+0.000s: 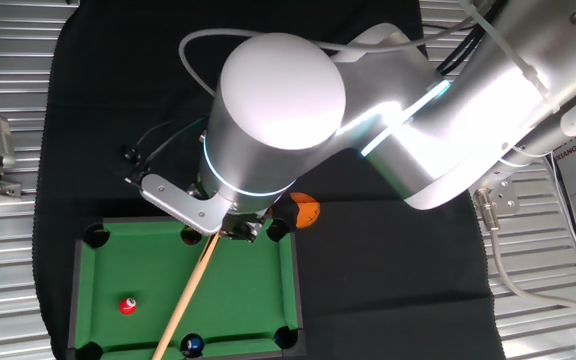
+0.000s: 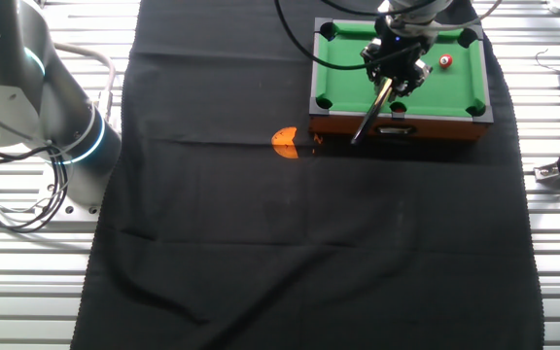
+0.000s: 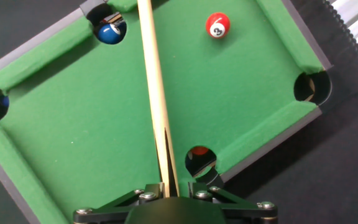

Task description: Hit the pool ball

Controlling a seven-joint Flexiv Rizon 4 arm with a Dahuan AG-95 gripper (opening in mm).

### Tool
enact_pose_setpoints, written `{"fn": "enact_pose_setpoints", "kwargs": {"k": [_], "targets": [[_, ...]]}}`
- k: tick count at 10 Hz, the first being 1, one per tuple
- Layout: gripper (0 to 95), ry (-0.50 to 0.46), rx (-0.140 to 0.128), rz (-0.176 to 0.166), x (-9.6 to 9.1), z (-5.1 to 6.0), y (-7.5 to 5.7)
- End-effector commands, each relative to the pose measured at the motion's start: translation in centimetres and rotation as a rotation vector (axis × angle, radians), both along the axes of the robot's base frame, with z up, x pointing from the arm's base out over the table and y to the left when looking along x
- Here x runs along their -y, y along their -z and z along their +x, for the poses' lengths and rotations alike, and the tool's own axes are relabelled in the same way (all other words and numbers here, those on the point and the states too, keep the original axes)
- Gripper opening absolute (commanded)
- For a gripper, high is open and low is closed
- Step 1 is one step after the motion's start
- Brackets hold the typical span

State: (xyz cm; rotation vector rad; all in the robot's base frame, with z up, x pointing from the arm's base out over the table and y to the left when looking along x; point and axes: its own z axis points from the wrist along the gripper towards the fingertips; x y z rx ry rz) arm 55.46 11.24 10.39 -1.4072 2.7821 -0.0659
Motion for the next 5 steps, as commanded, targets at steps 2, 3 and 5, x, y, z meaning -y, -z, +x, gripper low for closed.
{"fn": "enact_pose_setpoints", "kwargs": {"k": [2,3,5], "targets": [[19.0,-0.072,0.001,0.008,0.03,0.02,-0.05],[19.0,-0.086,-0.015,-0.008,0.03,0.02,-0.05],[19.0,-0.106,-0.036,-0.018,0.03,0.02,-0.05]]}}
